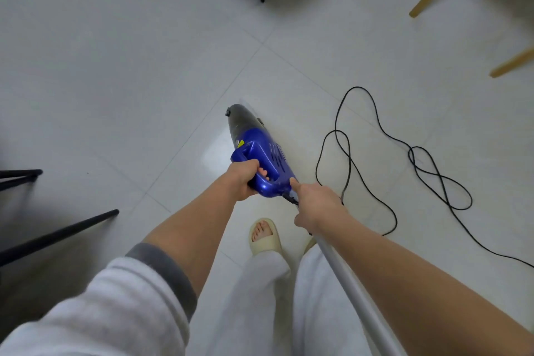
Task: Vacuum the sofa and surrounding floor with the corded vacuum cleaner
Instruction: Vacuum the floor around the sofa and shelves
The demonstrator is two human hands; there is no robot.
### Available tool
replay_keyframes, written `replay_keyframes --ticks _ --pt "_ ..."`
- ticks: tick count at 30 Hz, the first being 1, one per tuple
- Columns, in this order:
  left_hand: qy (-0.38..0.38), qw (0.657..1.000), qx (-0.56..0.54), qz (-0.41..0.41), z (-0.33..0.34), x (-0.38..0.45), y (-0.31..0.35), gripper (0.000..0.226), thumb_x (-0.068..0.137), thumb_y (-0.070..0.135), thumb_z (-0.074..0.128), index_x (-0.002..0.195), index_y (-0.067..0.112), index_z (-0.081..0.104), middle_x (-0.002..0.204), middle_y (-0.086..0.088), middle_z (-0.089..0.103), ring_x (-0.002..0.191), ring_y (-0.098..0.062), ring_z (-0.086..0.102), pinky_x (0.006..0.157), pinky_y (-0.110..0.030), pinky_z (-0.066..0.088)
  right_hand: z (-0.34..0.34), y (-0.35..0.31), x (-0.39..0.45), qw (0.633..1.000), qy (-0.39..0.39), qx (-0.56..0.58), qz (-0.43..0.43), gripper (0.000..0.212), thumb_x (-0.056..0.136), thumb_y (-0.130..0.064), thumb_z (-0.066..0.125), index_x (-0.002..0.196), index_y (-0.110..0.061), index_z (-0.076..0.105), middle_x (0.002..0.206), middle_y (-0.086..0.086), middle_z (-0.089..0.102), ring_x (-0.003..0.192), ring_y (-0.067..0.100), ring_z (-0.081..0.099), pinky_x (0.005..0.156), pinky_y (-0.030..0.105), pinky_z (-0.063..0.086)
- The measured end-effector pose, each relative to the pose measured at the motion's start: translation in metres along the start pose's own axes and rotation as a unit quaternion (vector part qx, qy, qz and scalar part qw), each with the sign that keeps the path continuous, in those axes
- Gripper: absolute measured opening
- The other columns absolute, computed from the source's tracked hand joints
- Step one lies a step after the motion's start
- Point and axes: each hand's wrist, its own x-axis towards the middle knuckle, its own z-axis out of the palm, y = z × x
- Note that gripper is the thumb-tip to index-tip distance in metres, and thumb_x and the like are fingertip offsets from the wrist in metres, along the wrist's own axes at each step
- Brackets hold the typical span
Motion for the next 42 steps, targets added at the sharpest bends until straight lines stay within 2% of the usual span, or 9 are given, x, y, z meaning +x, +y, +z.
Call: replay_keyframes --ticks 5,9,13,19,24,27,32,38,42 --pt "0.010 1.000 0.006 0.009 -0.003 -0.007 0.003 0.023 0.088 -0.001 0.052 0.110 0.007 0.053 0.083 -0.009 0.062 0.070 -0.017 0.061 0.069 -0.030 0.055 -0.004 -0.003 -0.003 1.000 -0.011 0.023 -0.005 0.068 0.086 -0.013 0.061 0.145 -0.021 0.030 0.104 0.004 0.057 0.087 0.020 0.056 0.073 0.029 0.050" --pt "0.019 0.998 -0.054 -0.021 0.007 -0.021 -0.015 0.013 0.090 -0.003 0.051 0.098 0.006 0.053 0.084 -0.009 0.062 0.071 -0.016 0.060 0.064 -0.029 0.053 -0.013 0.010 -0.014 0.998 -0.048 -0.034 -0.022 0.072 0.084 -0.013 0.062 0.146 -0.024 0.029 0.110 0.004 0.058 0.086 0.020 0.056 0.073 0.027 0.050" --pt "0.026 0.992 -0.115 -0.045 0.009 -0.031 -0.036 0.026 0.088 -0.005 0.053 0.112 0.004 0.054 0.075 -0.008 0.060 0.062 -0.012 0.057 0.061 -0.027 0.052 -0.017 0.015 -0.021 0.993 -0.060 -0.094 -0.037 0.070 0.084 -0.012 0.060 0.146 -0.024 0.029 0.102 0.003 0.055 0.083 0.021 0.051 0.069 0.027 0.046" --pt "0.030 0.995 -0.083 -0.038 0.000 -0.032 -0.029 0.029 0.088 -0.003 0.055 0.115 0.005 0.052 0.085 -0.010 0.063 0.070 -0.015 0.061 0.063 -0.028 0.054 -0.002 0.005 -0.020 0.994 -0.029 -0.096 -0.039 0.073 0.087 -0.014 0.057 0.149 -0.024 0.021 0.097 0.003 0.048 0.084 0.021 0.049 0.068 0.028 0.042" --pt "0.014 0.997 -0.075 -0.025 0.000 -0.024 -0.019 0.036 0.086 -0.003 0.055 0.122 0.005 0.053 0.081 -0.008 0.063 0.066 -0.014 0.060 0.059 -0.028 0.053 0.000 0.003 -0.011 0.996 0.036 -0.082 -0.030 0.050 0.087 -0.013 0.058 0.133 -0.018 0.038 0.093 0.003 0.050 0.082 0.022 0.050 0.068 0.030 0.043" --pt "-0.001 0.997 -0.072 -0.006 0.003 -0.021 -0.014 0.038 0.086 -0.003 0.055 0.123 0.007 0.051 0.092 -0.010 0.064 0.075 -0.015 0.062 0.060 -0.028 0.053 -0.001 0.002 -0.007 0.995 0.059 -0.079 -0.014 0.041 0.087 -0.011 0.057 0.125 -0.018 0.043 0.089 0.002 0.049 0.079 0.021 0.050 0.066 0.030 0.043" --pt "0.002 0.999 -0.053 0.008 0.001 -0.016 -0.008 0.044 0.084 -0.003 0.057 0.127 0.007 0.049 0.098 -0.011 0.066 0.076 -0.016 0.064 0.060 -0.029 0.054 -0.005 0.002 0.000 0.998 0.032 -0.054 -0.012 0.049 0.084 -0.012 0.063 0.127 -0.020 0.042 0.089 0.002 0.050 0.079 0.021 0.052 0.065 0.030 0.043" --pt "0.021 0.998 -0.062 -0.006 -0.020 -0.008 -0.016 0.035 0.086 -0.003 0.057 0.119 0.008 0.051 0.096 -0.011 0.065 0.080 -0.016 0.063 0.061 -0.029 0.054 0.000 -0.009 0.007 0.997 0.023 -0.059 -0.034 0.061 0.084 -0.012 0.061 0.139 -0.023 0.036 0.092 0.001 0.046 0.083 0.021 0.049 0.067 0.030 0.043" --pt "0.046 0.999 0.003 0.002 -0.016 -0.007 -0.013 0.027 0.086 -0.002 0.057 0.111 0.007 0.052 0.093 -0.011 0.065 0.078 -0.018 0.063 0.064 -0.030 0.055 0.018 -0.007 0.004 0.999 0.027 -0.011 -0.039 0.059 0.085 -0.010 0.058 0.139 -0.021 0.035 0.091 0.001 0.048 0.082 0.021 0.051 0.067 0.030 0.046"
